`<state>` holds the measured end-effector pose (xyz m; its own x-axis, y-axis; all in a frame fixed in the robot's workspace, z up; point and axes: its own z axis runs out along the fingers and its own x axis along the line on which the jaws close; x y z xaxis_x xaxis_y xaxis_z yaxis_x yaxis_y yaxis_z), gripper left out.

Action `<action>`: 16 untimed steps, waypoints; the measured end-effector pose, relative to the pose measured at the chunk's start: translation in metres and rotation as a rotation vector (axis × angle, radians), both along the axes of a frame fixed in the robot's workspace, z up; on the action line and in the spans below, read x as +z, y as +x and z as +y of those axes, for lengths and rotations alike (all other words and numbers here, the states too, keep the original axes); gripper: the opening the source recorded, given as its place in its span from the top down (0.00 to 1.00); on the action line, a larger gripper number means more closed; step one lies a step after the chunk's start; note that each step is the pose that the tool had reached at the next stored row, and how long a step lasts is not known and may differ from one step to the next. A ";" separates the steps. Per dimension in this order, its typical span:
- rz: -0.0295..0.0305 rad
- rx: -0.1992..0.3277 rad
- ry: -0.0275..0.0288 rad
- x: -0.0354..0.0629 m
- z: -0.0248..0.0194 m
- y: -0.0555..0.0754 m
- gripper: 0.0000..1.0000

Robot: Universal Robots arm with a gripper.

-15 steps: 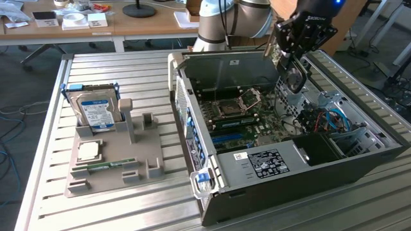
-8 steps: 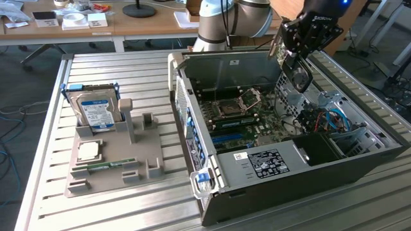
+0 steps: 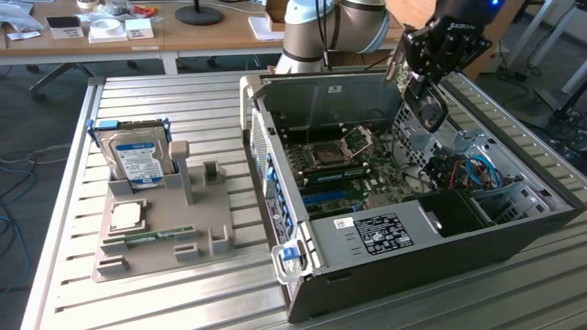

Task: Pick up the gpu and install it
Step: 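Pick up the gpu and move the gpu toward the slot, then insert the gpu into the slot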

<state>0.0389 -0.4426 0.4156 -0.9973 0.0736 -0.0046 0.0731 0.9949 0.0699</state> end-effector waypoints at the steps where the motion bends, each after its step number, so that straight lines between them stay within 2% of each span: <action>1: 0.0001 0.002 0.0000 -0.0001 0.0000 0.002 0.73; 3: 0.0000 0.014 -0.0004 -0.0002 0.0000 0.004 0.73; 4: 0.0000 0.062 -0.0002 -0.0011 0.0000 0.004 0.73; 6: 0.0000 0.062 -0.0001 -0.0012 0.0000 0.009 0.73; 16: 0.0001 0.062 -0.0001 -0.0013 0.0000 0.009 0.73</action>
<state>0.0483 -0.4426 0.4143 -0.9999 0.0118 -0.0045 0.0115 0.9975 0.0697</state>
